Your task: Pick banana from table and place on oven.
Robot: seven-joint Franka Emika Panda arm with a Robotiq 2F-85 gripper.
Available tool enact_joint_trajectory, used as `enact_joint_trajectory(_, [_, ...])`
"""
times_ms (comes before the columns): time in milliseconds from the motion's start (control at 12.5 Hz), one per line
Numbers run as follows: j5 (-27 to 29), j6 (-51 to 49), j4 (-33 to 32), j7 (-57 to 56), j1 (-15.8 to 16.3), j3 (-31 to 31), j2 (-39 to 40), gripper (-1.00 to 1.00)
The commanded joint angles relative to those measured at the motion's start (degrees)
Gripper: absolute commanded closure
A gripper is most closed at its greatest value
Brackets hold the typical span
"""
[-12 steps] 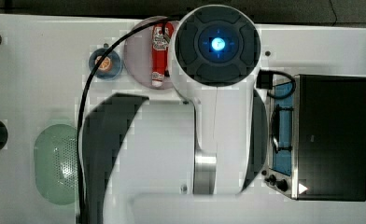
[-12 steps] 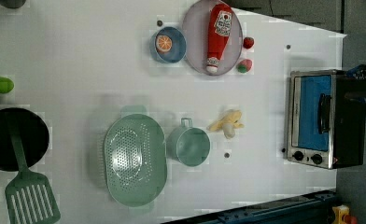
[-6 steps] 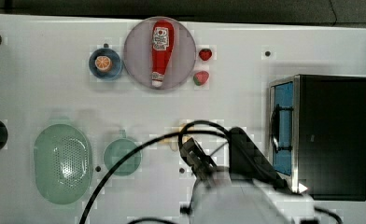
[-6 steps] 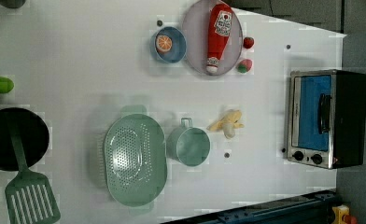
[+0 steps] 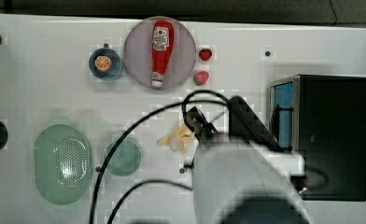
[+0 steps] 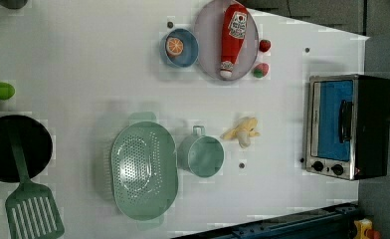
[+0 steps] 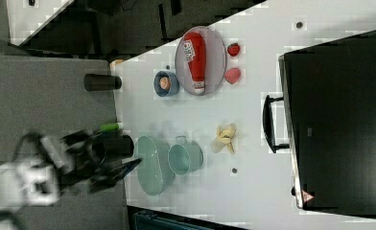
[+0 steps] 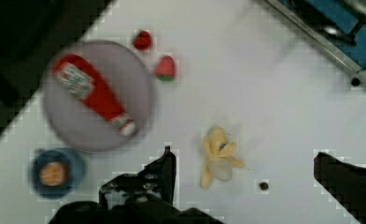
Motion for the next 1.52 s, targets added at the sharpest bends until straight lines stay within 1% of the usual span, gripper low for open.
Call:
enact_joint_trajectory(80, [-0.6,6.6,-6.2,0.1,0.5,0.5,10.0,-1.0])
enact_joint_trajectory(800, [-0.6,36.7,-16.3,0.1,0.5,0.3,29.5,-1.0])
enact_joint_trajectory(1120, [-0.6,44.6,-18.0,0.1,0.4,0.3,36.4,-1.0])
enact_joint_trajectory(1360, [-0.6,48.9,-18.5,0.1,0.4,0.2,40.1,-1.0])
enact_joint_trajectory(1440, [-0.6,50.4,-18.5,0.1,0.4,0.2,40.9,-0.92])
enact_joint_trajectory(1520, [-0.6,51.5,-18.5,0.1,0.4,0.2,41.4,-0.68])
